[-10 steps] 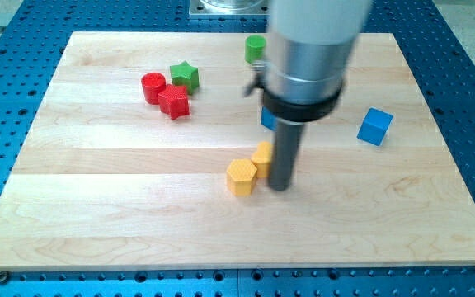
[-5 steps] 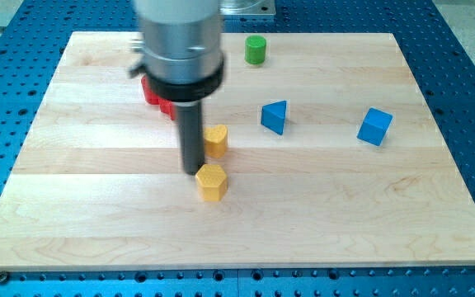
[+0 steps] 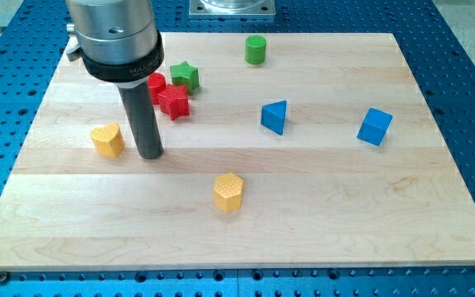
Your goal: Slide the yellow heart to the left center
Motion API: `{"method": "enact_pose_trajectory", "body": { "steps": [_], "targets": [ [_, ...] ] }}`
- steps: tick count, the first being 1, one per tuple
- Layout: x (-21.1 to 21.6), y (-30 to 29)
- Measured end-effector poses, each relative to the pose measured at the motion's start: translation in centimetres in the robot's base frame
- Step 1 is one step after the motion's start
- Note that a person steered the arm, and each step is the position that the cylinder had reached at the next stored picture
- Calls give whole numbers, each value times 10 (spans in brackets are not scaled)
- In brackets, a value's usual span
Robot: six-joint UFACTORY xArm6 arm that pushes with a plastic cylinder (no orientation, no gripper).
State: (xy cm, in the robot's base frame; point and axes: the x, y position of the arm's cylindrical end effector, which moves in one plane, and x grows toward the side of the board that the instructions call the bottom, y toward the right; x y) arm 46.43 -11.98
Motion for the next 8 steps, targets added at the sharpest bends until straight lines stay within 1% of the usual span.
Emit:
{"method": "enact_pose_trajectory", "body": {
  "steps": [1, 2, 3, 4, 5, 6, 7, 8],
  "targets": [
    [2, -59],
    [47, -24],
    [23, -74],
    [14, -107],
    [7, -107],
    [8, -61],
    [-17, -83],
    [-17, -107]
  ]
}}
